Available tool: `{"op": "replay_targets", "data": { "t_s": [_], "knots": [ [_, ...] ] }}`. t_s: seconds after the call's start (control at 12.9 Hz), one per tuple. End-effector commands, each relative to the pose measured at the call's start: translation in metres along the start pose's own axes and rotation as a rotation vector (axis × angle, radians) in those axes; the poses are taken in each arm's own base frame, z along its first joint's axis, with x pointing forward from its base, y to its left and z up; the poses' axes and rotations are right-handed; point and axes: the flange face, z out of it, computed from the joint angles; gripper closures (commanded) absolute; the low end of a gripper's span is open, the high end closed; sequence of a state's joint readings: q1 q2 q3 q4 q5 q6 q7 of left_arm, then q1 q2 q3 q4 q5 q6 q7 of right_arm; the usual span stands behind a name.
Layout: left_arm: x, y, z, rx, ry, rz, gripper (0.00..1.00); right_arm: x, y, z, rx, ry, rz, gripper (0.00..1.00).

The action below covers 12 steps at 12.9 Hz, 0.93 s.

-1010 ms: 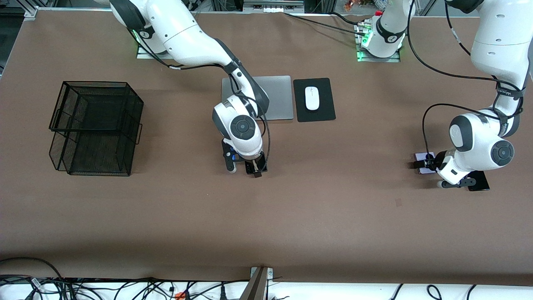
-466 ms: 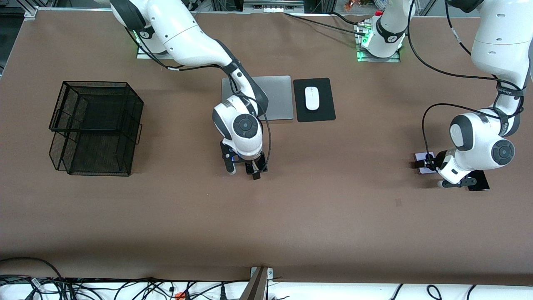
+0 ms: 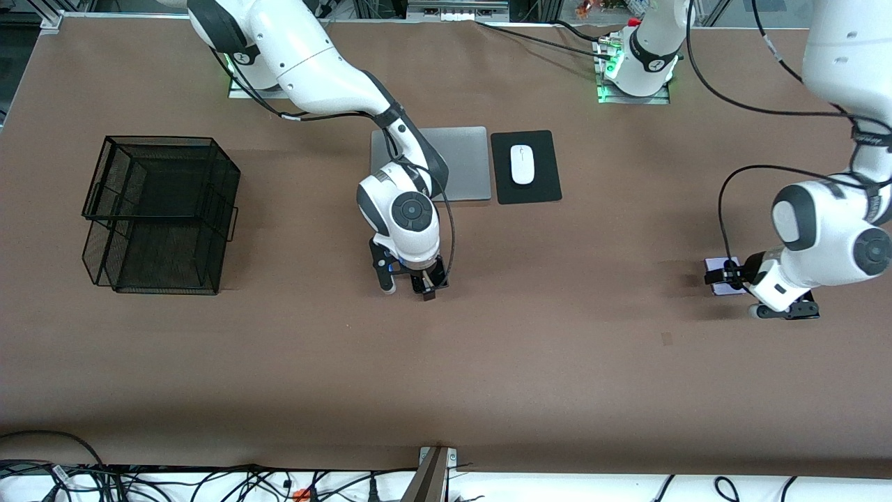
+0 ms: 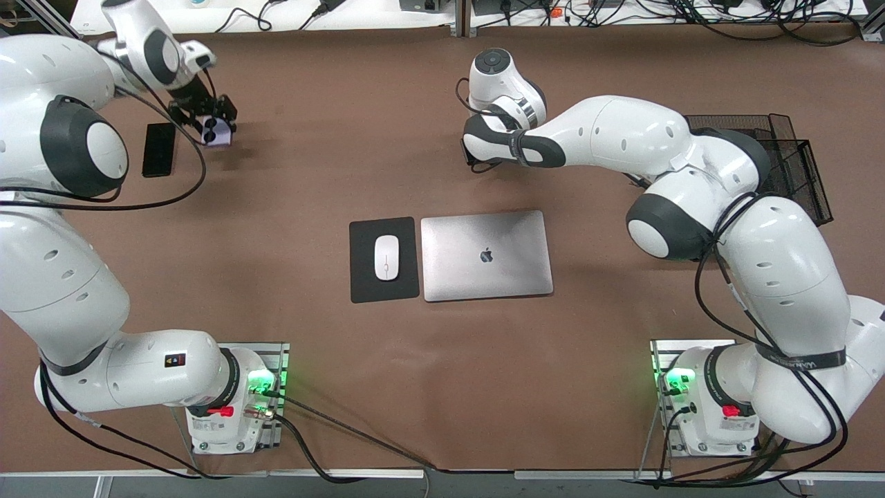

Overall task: Place phones with both arms
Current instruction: 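Grasp the flip phone with the right gripper while the left gripper grasps the white phone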

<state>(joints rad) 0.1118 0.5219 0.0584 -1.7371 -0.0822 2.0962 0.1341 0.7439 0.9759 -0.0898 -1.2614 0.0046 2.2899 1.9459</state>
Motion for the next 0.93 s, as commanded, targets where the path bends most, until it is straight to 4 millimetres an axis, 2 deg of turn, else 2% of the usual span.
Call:
{"op": "replay_targets", "data": {
  "t_s": [0.0, 0.16, 0.39, 0.54, 0.7, 0.85],
  "knots": [
    [0.015, 0.056, -0.071, 0.001, 0.005, 0.040, 0.79, -0.004, -0.002, -0.002, 0.019, 0.002, 0.004, 0.50],
    [0.020, 0.104, -0.096, -0.006, 0.042, 0.035, 0.79, -0.002, -0.007, -0.021, 0.031, 0.008, 0.000, 0.51],
    [0.018, 0.163, -0.107, -0.005, 0.067, -0.019, 0.79, 0.037, -0.021, -0.079, -0.003, 0.061, -0.039, 0.51],
    [0.017, 0.191, -0.120, -0.014, 0.093, -0.047, 0.79, 0.073, -0.024, -0.111, -0.074, 0.095, -0.175, 0.51],
    [0.016, 0.238, -0.132, -0.050, 0.120, -0.085, 0.79, 0.125, -0.024, -0.143, -0.170, 0.085, -0.328, 0.51],
    [0.009, 0.306, -0.121, -0.057, 0.125, -0.079, 0.79, 0.176, -0.024, -0.162, -0.230, 0.055, -0.466, 0.51]
  ]
}}
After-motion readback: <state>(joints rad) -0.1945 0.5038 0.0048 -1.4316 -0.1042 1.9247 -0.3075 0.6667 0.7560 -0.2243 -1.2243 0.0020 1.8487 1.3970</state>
